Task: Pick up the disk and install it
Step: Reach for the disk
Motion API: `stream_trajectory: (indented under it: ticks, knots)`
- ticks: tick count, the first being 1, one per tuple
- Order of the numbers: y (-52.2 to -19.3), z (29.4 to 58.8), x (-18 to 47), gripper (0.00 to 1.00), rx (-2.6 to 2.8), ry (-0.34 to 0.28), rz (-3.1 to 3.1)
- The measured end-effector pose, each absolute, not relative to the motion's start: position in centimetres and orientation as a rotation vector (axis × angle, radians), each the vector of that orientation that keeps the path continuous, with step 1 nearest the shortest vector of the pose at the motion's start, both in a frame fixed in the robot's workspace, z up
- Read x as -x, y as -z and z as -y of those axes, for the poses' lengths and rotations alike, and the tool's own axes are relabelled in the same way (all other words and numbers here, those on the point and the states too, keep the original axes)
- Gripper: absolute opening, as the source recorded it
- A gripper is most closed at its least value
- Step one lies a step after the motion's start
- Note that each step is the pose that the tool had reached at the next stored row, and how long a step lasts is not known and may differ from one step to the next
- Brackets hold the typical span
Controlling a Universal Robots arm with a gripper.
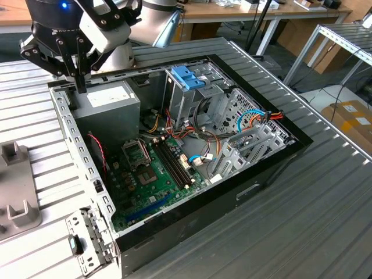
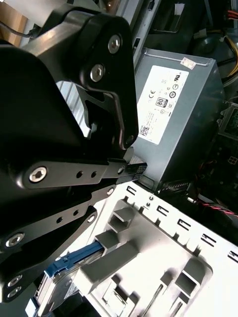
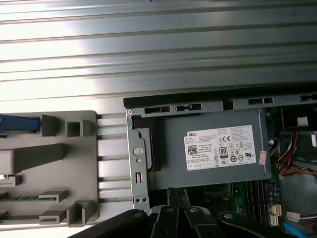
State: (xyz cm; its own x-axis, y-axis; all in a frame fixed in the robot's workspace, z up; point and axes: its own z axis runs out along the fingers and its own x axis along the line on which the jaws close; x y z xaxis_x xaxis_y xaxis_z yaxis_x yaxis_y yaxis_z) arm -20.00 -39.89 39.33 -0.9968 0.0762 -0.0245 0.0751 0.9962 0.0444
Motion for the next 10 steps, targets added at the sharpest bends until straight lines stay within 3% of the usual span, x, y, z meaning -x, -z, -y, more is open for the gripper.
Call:
stream_trajectory:
  ticks: [10]
  knots:
    - [-39.33, 39.89, 20.43, 0.1, -0.118, -0.068, -3.112]
